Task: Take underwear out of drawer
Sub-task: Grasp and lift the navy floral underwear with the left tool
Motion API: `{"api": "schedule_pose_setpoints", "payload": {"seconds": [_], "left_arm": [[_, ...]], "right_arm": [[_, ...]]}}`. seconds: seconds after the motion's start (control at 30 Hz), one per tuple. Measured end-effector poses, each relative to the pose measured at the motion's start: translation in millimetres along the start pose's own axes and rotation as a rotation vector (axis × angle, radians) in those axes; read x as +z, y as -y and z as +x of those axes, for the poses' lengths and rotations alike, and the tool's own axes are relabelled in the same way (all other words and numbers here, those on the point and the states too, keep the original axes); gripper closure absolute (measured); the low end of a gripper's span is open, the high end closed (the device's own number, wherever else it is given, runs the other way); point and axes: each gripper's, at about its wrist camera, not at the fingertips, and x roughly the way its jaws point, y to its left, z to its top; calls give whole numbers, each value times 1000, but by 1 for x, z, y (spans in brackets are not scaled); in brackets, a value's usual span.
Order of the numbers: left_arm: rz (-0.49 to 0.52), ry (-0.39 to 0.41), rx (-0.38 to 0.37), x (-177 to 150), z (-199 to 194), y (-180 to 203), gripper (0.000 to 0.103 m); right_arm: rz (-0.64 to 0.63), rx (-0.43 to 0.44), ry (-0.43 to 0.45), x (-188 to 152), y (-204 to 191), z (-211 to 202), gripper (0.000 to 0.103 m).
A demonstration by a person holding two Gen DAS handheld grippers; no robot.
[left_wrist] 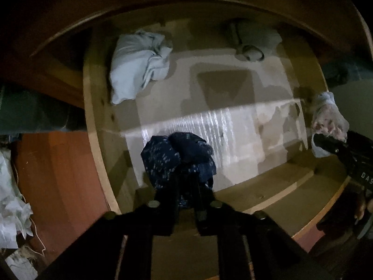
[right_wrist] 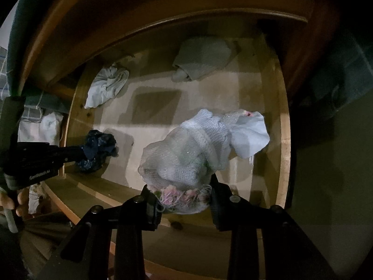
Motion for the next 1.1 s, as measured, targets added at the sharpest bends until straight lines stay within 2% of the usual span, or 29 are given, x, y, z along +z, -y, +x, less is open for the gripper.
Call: {"api": "schedule_pose_setpoints", "payload": {"seconds": [0.03,0.1,0.23,0.37,0.53,0.77,0.93,1.1], "left_arm": [[-5,-5,4,1,2,1,64],[-4,-13,19,5,3,3,50],[-17,-37,22,12,11,7,42],[-1,-112,65,14,31,14,42],[-19,-160,58,20,43,16,39],[-28,-226,86,29,60,24,38],[-40,-310,117,31,74,27,38],[-64,-309,132,30,74,26,40]], "right_arm": [[-1,1,0,0,0,0,72],[-5,9,1,-1,-1,0,72],[-11,15,-8,-2,-3,1,72],[-14,15,-12,-3,-5,1,72],[-11,19,-15,-3,-4,0,72],[-20,26,-29,-3,-7,2,71],[-16,31,-32,-2,-6,1,70],[-11,32,-31,-1,-6,1,70]]}}
